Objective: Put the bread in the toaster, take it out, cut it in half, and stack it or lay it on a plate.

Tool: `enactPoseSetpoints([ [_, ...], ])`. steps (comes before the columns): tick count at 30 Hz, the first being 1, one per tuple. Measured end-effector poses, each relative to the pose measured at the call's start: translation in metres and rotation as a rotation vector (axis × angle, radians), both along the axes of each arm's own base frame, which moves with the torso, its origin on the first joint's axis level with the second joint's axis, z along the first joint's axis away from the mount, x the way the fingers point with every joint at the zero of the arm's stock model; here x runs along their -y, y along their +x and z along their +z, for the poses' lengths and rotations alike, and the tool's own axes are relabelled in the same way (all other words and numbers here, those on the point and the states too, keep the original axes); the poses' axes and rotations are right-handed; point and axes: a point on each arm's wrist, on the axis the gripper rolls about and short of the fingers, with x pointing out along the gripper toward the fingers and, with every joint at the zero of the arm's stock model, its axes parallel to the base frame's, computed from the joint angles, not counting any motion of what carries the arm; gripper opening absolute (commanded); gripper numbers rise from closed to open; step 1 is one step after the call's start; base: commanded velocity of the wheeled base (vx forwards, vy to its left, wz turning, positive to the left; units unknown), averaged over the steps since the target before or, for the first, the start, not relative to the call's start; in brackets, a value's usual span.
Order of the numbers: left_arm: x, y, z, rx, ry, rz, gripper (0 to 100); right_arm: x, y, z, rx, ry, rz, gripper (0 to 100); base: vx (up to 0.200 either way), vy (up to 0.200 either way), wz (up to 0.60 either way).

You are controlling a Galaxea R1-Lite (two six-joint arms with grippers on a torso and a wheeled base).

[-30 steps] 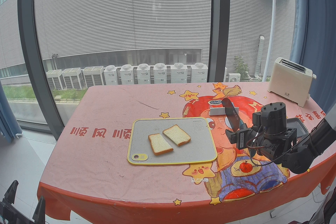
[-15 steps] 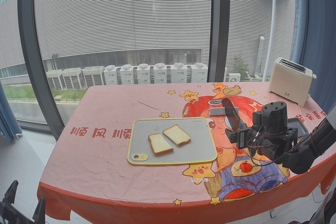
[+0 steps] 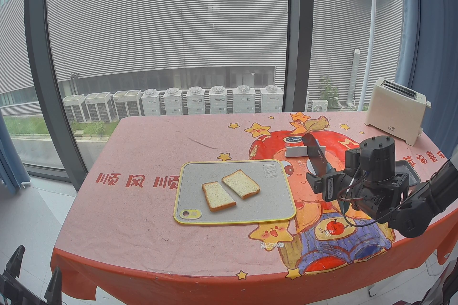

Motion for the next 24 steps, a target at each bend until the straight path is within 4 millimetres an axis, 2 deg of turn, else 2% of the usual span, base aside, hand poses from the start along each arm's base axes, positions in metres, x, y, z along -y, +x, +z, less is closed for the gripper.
enactPoseSetpoints([
  [24,0.0,0.0,0.0,0.0,0.0,0.0,100,-0.013,-0.024,0.016,0.037,0.008,0.095,100,0.0,0.0,0.0],
])
